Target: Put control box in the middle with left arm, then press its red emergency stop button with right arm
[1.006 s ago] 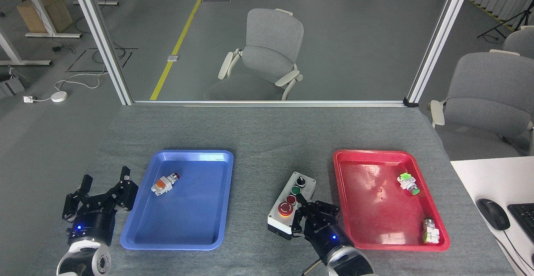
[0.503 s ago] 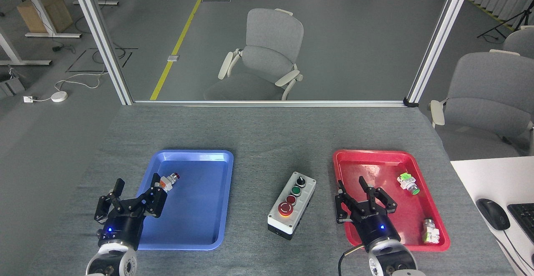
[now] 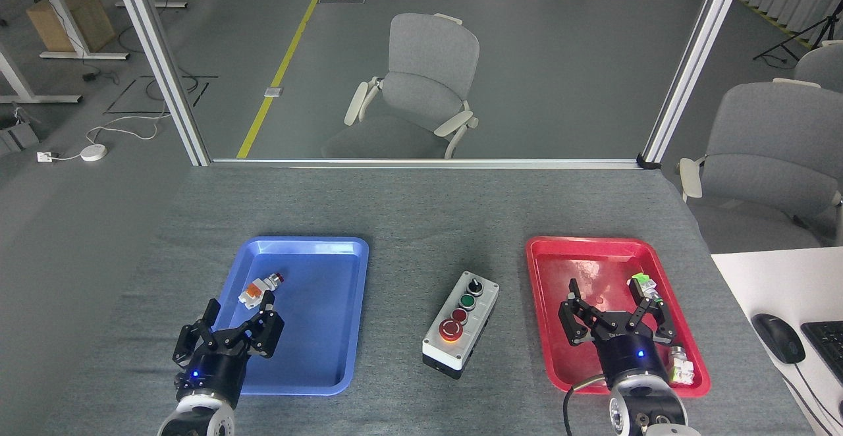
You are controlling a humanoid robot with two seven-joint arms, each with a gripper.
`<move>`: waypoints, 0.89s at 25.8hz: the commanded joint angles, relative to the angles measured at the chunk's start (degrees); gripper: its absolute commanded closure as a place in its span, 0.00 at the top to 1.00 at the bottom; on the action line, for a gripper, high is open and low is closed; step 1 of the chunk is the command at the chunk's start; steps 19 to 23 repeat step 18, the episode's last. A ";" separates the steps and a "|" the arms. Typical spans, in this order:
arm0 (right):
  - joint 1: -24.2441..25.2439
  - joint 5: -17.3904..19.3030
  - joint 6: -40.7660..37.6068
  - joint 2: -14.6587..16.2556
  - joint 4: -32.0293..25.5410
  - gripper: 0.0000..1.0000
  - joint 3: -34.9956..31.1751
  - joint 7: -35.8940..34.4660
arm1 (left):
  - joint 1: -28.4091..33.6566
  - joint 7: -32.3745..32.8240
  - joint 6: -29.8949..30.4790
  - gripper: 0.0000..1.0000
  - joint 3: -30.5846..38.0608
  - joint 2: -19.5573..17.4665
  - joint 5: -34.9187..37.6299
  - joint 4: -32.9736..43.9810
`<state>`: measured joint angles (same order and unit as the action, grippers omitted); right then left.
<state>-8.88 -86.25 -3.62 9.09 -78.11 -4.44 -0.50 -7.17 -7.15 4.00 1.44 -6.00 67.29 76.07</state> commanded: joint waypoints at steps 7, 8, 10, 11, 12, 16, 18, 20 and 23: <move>0.53 1.08 -0.42 -0.56 -0.20 0.98 0.31 -0.20 | -0.04 0.38 0.22 0.99 0.05 0.20 -0.76 -0.04; 0.88 1.17 -0.42 -0.56 -0.29 0.98 0.31 -0.20 | -0.04 0.38 0.22 0.99 0.05 0.20 -0.76 -0.04; 1.32 1.17 -0.69 -0.65 -0.56 0.98 0.31 -0.20 | -0.04 0.38 0.13 0.99 0.05 0.20 -0.76 -0.04; 1.68 1.17 -0.77 -0.74 -1.00 0.98 0.31 -0.20 | -0.04 0.38 0.22 0.99 0.05 0.20 -0.76 -0.04; 2.20 1.17 -0.86 -0.91 -1.35 0.98 0.22 -0.20 | -0.04 0.38 0.22 0.99 0.05 0.20 -0.76 -0.04; 2.55 1.09 -0.86 -1.44 -1.61 0.98 0.31 -0.20 | -0.04 0.38 0.22 0.99 0.05 0.20 -0.76 -0.04; 2.55 1.17 -0.86 -1.35 -1.61 0.98 0.22 -0.02 | -0.04 0.38 0.22 0.99 0.05 0.20 -0.76 -0.04; 2.55 1.17 -0.86 -1.35 -1.61 0.98 0.22 -0.02 | -0.04 0.38 0.22 0.99 0.05 0.20 -0.76 -0.04; 2.55 1.17 -0.86 -1.35 -1.61 0.98 0.22 -0.02 | -0.04 0.38 0.22 0.99 0.05 0.20 -0.76 -0.04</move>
